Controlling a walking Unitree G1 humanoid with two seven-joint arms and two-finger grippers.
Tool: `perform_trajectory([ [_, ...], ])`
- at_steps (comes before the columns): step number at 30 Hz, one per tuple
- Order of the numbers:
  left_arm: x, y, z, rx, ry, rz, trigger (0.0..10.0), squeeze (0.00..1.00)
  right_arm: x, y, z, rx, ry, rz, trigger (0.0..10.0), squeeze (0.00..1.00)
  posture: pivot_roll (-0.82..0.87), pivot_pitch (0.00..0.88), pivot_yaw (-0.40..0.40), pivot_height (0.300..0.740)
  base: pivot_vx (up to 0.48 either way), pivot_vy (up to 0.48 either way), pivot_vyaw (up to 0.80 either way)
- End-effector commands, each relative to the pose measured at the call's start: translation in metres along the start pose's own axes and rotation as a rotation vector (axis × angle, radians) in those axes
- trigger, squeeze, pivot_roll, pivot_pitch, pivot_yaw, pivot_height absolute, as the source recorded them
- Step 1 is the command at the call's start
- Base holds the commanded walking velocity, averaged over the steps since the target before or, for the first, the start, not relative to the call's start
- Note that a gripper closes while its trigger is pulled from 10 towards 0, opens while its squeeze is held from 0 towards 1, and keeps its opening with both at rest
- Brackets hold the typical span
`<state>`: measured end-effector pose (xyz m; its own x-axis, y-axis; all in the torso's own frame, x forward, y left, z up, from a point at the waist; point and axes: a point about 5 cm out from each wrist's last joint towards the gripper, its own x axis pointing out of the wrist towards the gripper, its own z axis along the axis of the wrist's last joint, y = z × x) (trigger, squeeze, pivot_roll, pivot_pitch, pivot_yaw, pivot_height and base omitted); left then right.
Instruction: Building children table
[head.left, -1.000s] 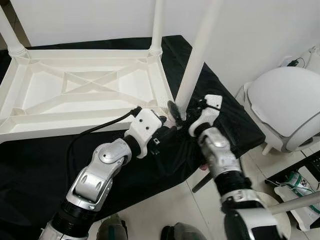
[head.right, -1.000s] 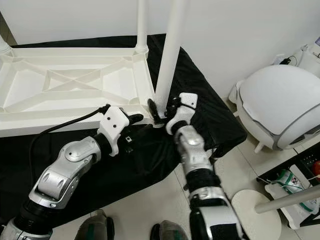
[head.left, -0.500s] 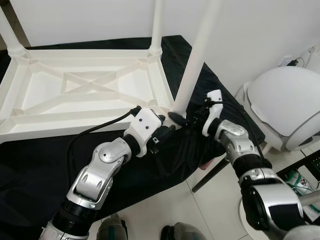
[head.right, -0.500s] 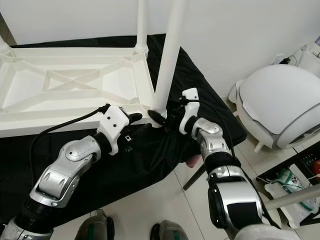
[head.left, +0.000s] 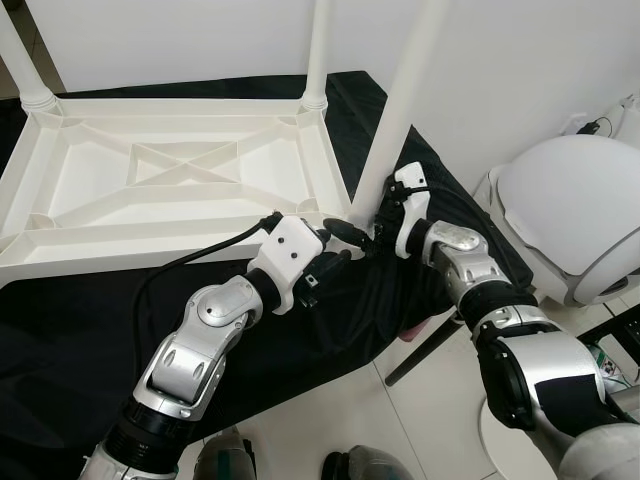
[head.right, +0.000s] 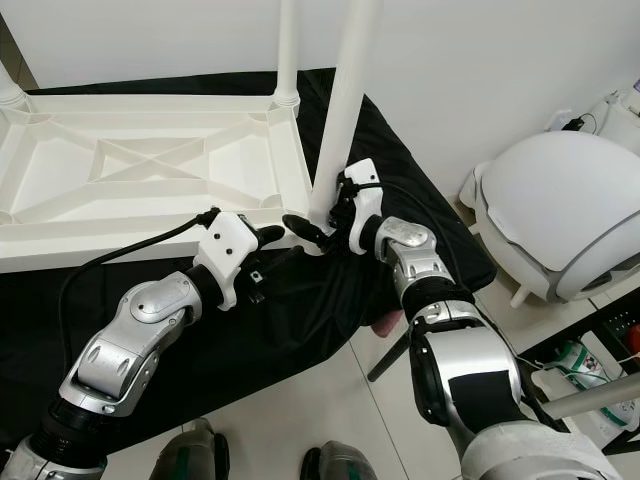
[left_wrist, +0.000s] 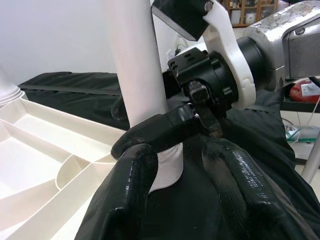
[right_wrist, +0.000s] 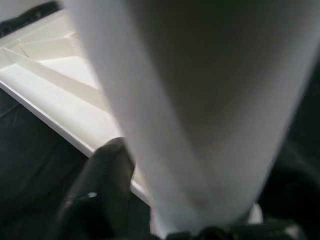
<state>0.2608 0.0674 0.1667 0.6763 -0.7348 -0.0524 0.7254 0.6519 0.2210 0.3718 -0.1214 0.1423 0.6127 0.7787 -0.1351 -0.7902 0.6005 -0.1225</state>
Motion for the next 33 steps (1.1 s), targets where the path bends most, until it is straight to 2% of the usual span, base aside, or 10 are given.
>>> perform_trajectory([
  [1,-0.001,0.0,0.0,-0.004,0.004,0.027,10.0,0.0,-0.001,0.001,-0.004,-0.011,0.034,0.022,0.0,0.0,0.03,0.0,-0.076,0.74,0.0,0.0,0.0],
  [10,-0.002,0.0,0.0,-0.012,0.005,0.032,10.0,0.0,-0.01,-0.001,-0.013,0.015,0.033,0.011,0.0,0.0,0.02,0.0,-0.077,0.74,0.0,0.0,0.0],
  [11,-0.002,0.0,0.0,-0.014,0.004,0.032,10.0,0.0,-0.012,-0.001,-0.015,0.023,0.02,0.0,0.8,0.0,0.01,0.005,-0.079,0.74,0.0,0.0,0.0],
  [13,-0.002,-0.001,0.0,-0.015,0.004,0.032,10.0,0.0,-0.013,-0.002,-0.015,0.028,0.011,-0.007,0.8,0.0,0.01,0.005,-0.079,0.74,0.0,0.0,0.0],
  [14,-0.002,-0.001,0.0,-0.017,0.004,0.031,10.0,0.0,-0.013,-0.002,-0.016,0.037,0.001,-0.03,10.0,0.0,0.01,0.009,-0.079,0.74,0.0,0.0,0.0],
  [20,-0.002,-0.002,0.0,-0.021,0.005,0.026,10.0,0.0,-0.013,0.0,-0.018,0.027,-0.007,-0.096,10.0,0.0,0.0,0.017,-0.076,0.74,0.0,0.0,0.0],
  [25,-0.003,-0.005,-0.001,-0.03,0.006,0.014,10.0,0.0,-0.006,0.008,-0.018,0.082,-0.061,-0.251,10.0,0.0,-0.01,0.026,-0.071,0.74,0.0,0.0,0.0],
  [27,-0.002,-0.005,-0.001,-0.031,0.007,0.01,10.0,0.0,-0.001,0.011,-0.02,0.194,-0.083,-0.439,10.0,0.0,-0.01,0.027,-0.07,0.74,0.0,0.0,0.0],
  [29,-0.002,-0.005,-0.001,-0.034,0.006,0.008,10.0,0.0,0.0,0.016,-0.023,0.239,-0.083,-0.633,10.0,0.0,-0.02,0.026,-0.069,0.74,0.0,0.0,0.0],
  [33,-0.001,-0.005,-0.001,-0.035,0.005,0.007,10.0,0.0,0.001,0.02,-0.025,0.256,-0.085,-0.711,10.0,0.0,-0.02,0.025,-0.068,0.74,0.0,0.0,0.0],
])
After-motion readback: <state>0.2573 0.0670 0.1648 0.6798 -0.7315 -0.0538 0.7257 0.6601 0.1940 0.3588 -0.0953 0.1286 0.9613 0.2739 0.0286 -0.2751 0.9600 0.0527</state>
